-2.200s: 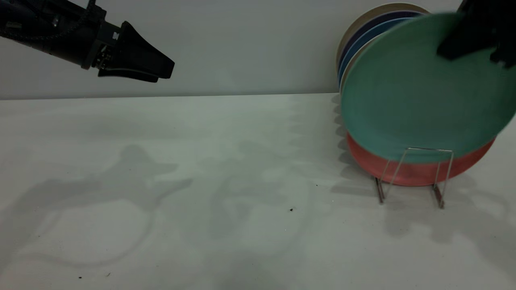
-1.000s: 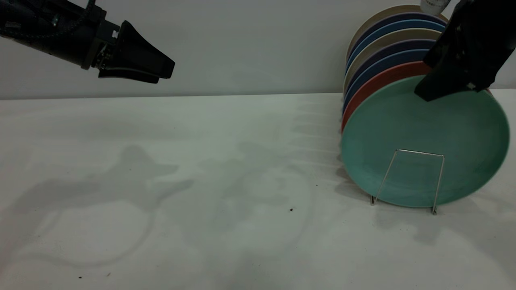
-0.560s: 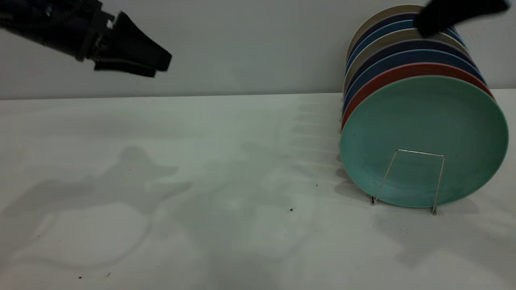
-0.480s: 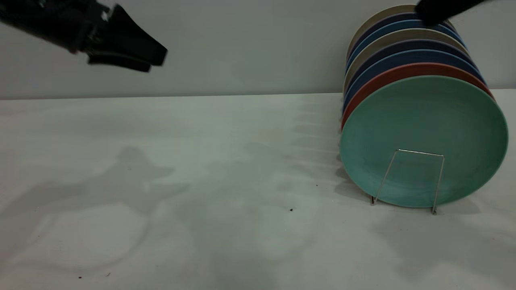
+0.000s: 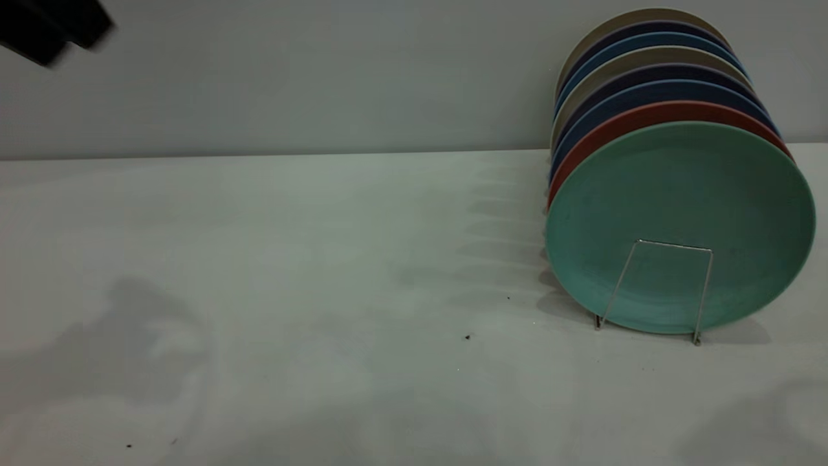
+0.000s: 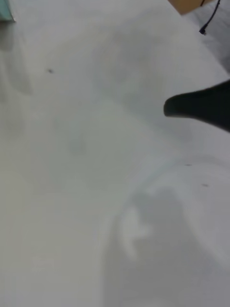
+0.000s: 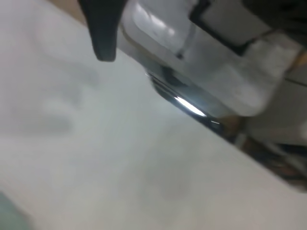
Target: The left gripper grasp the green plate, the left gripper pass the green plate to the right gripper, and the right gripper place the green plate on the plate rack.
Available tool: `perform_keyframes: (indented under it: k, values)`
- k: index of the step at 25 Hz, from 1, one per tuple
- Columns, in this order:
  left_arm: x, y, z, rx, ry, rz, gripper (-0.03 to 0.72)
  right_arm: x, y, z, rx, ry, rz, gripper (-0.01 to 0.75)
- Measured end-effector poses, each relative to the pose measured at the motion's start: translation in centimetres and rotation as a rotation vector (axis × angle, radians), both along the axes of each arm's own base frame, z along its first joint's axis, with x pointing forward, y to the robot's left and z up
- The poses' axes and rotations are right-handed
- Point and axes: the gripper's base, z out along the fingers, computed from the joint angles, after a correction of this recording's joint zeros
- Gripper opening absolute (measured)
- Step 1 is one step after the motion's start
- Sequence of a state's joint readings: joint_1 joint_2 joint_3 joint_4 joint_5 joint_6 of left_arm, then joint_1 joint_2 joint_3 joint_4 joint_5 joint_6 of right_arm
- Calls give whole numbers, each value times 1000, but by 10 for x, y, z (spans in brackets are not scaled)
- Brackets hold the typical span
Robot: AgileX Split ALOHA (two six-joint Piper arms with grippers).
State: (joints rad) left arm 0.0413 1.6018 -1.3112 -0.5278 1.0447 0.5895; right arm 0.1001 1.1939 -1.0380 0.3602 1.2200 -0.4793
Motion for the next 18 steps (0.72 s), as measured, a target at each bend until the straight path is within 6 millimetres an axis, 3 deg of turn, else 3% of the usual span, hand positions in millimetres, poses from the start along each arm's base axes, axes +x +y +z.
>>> perform_keyframes:
  k: [4,10,14,18]
  values:
    - [-30,3,27,44,40,21,592,-26,-15,-19,-120,55,-106,574]
    - [-58,11,54,132,-6,146,592,-84,-32,-59,-217,107,-239,574]
    - [-80,17,64,196,-44,197,592,-114,-39,-65,-221,-36,-305,574]
    - [-101,20,56,228,-26,223,592,-141,-43,-67,-179,-204,-332,574]
